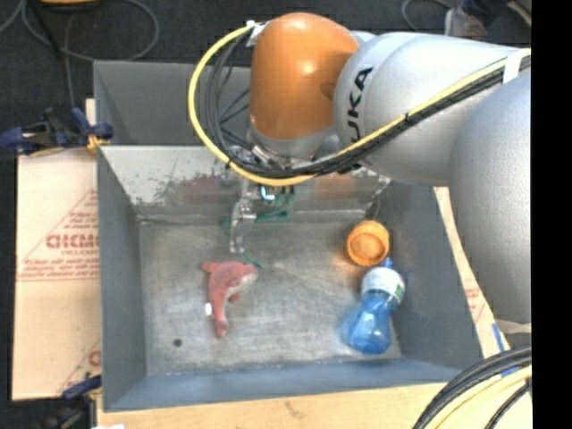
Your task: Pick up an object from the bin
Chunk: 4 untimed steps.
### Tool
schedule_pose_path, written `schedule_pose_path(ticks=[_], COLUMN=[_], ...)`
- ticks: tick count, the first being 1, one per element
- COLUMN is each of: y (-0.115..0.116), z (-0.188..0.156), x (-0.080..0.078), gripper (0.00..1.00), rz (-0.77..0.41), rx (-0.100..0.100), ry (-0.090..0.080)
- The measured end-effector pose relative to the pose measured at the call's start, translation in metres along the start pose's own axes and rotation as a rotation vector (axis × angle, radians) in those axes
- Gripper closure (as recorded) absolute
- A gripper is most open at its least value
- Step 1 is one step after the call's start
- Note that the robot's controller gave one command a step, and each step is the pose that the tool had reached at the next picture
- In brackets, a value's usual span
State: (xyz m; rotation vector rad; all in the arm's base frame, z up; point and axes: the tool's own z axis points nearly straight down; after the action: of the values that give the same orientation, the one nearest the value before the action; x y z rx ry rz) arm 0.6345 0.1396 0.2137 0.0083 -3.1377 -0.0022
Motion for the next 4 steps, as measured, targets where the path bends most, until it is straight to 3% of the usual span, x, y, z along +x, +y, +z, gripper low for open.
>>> schedule_pose_path(ticks=[1,2,3,4], y=[-0.001,0.002,0.011,0.012], z=[-0.005,0.034,0.066,0.140], x=[-0.001,0.017,0.052,0.043], gripper=[0.00,0.00,0.00,1.00], rz=[0.003,-0.079,-0.333,-0.359], rx=[-0.001,0.002,0.003,-0.001], ry=[-0.008,-0.012,-0.007,-0.011])
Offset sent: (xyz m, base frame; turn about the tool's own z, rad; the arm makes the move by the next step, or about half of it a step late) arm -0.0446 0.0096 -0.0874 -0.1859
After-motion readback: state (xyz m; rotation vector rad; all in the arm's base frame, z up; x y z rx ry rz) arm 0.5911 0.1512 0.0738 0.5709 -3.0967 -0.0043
